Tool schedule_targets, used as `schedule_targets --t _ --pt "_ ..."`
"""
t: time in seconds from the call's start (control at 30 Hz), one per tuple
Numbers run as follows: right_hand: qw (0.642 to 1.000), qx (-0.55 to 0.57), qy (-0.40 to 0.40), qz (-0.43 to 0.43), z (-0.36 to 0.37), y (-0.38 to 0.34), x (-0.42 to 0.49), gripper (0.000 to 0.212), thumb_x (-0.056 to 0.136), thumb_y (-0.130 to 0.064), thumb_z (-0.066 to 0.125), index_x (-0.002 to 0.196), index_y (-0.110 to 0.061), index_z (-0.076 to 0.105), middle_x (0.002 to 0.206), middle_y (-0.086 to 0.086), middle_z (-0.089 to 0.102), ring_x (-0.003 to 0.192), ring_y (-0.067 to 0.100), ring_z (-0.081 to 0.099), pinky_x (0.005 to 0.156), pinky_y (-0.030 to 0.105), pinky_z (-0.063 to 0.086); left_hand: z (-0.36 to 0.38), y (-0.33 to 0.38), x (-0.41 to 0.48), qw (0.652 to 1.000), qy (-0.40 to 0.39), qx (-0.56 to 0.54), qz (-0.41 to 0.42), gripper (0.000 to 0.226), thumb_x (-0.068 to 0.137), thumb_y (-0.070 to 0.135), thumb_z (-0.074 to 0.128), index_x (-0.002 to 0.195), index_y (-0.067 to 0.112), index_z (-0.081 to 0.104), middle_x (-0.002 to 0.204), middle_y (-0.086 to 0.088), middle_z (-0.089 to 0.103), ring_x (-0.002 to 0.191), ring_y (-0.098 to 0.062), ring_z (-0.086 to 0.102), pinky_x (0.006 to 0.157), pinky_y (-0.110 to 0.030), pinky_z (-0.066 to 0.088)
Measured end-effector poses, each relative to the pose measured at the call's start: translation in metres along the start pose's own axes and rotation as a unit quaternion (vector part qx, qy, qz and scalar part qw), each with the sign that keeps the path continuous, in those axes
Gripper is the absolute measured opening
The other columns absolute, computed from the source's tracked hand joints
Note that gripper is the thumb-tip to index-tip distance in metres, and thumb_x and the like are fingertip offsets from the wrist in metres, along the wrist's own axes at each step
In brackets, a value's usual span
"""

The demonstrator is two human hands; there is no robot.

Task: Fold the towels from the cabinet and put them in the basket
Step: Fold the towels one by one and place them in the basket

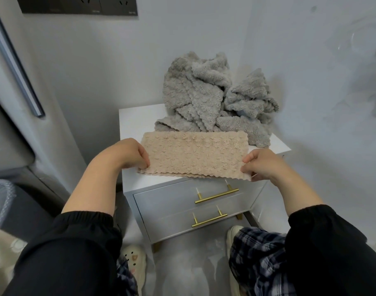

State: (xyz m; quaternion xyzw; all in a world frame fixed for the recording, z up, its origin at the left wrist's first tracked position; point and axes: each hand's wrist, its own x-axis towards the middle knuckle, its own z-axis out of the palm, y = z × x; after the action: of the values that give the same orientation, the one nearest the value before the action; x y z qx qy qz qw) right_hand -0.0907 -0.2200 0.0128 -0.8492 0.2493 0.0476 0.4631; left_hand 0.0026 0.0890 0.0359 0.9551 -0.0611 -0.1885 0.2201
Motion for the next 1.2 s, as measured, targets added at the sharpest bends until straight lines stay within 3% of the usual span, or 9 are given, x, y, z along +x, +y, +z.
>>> schedule_targets --t 0.1,0.2,0.33,0.5,0.77,0.93,1.0,1.1,1.2 --pt "0.998 -0.058 0.0 0.015 -0.002 0.004 0.003 0.021 0.082 -0.008 0.071 0.076 -0.009 0.052 0.073 0.011 0.062 0.06 0.02 0.061 0.055 0.03 0.051 0.002 0.004 0.002 0.991 0.093 0.1 0.005 0.012 0.083 0.018 0.062 0.072 0.012 0.065 0.086 -0.002 0.059 0.08 -0.022 0.053 0.071 -0.03 0.048" --pt "0.995 -0.086 -0.037 0.038 -0.008 0.01 0.004 0.022 0.085 -0.027 0.071 0.082 -0.011 0.055 0.084 0.01 0.066 0.07 0.02 0.064 0.06 0.029 0.051 0.018 0.02 0.006 0.971 0.179 0.134 0.083 0.025 0.093 0.031 0.052 0.107 0.017 0.067 0.124 -0.009 0.048 0.115 -0.029 0.045 0.095 -0.043 0.045" --pt "0.995 -0.051 -0.073 0.044 -0.01 0.014 0.005 0.038 0.084 -0.042 0.068 0.1 -0.008 0.062 0.095 0.006 0.067 0.084 0.018 0.068 0.071 0.033 0.054 0.049 0.042 0.012 0.956 0.117 0.149 0.226 0.048 0.097 0.041 0.044 0.14 0.02 0.044 0.153 -0.009 0.029 0.139 -0.031 0.024 0.112 -0.044 0.026" --pt "0.993 0.034 -0.091 0.061 -0.009 0.012 0.005 0.024 0.084 -0.032 0.07 0.087 -0.009 0.063 0.085 0.006 0.066 0.074 0.017 0.063 0.069 0.031 0.05 0.08 0.052 0.013 0.944 0.052 0.214 0.245 0.059 0.099 0.052 0.025 0.152 0.03 0.011 0.161 0.001 0.001 0.147 -0.025 -0.001 0.118 -0.05 0.006" --pt "0.953 0.297 0.024 -0.05 -0.005 -0.008 0.0 0.011 0.091 -0.006 0.055 0.08 -0.007 0.057 0.087 0.013 0.063 0.079 0.023 0.059 0.076 0.033 0.052 0.071 0.069 -0.001 0.922 0.13 0.246 0.268 0.053 0.092 0.06 0.04 0.125 0.022 0.055 0.118 -0.006 0.058 0.107 -0.024 0.051 0.085 -0.034 0.044" --pt "0.909 0.401 -0.047 -0.106 -0.008 -0.019 -0.01 0.016 0.095 0.002 0.046 0.099 -0.004 0.059 0.095 0.012 0.071 0.086 0.022 0.069 0.075 0.035 0.058 0.063 0.078 -0.012 0.965 0.079 -0.054 0.244 0.034 0.085 0.053 0.06 0.083 0.02 0.068 0.076 0.006 0.066 0.072 -0.016 0.061 0.071 -0.03 0.049" --pt "0.906 0.394 -0.076 -0.136 -0.008 -0.021 -0.016 0.019 0.094 0.004 0.045 0.098 -0.008 0.059 0.084 0.005 0.073 0.076 0.015 0.07 0.064 0.027 0.058 0.059 0.075 -0.007 0.961 0.119 -0.122 0.218 0.037 0.078 0.053 0.068 0.101 0.025 0.062 0.091 0.011 0.062 0.082 -0.011 0.058 0.076 -0.029 0.047" --pt "0.91 0.355 -0.123 -0.172 -0.004 -0.023 -0.021 0.018 0.091 0.005 0.05 0.093 -0.011 0.059 0.08 0.004 0.069 0.07 0.014 0.067 0.062 0.025 0.057 0.055 0.075 -0.007 0.923 -0.029 -0.313 0.222 0.075 0.067 0.048 0.08 0.13 0.024 0.048 0.12 0.009 0.059 0.107 -0.008 0.058 0.092 -0.026 0.048" --pt "0.92 0.311 -0.126 -0.201 -0.001 -0.023 -0.02 0.016 0.088 0.003 0.055 0.09 -0.011 0.06 0.079 0.004 0.068 0.07 0.015 0.066 0.065 0.027 0.055 0.062 0.076 -0.01 0.874 -0.143 -0.408 0.224 0.045 0.074 0.02 0.078 0.116 0.018 0.059 0.114 0.004 0.068 0.108 -0.012 0.063 0.093 -0.025 0.05"
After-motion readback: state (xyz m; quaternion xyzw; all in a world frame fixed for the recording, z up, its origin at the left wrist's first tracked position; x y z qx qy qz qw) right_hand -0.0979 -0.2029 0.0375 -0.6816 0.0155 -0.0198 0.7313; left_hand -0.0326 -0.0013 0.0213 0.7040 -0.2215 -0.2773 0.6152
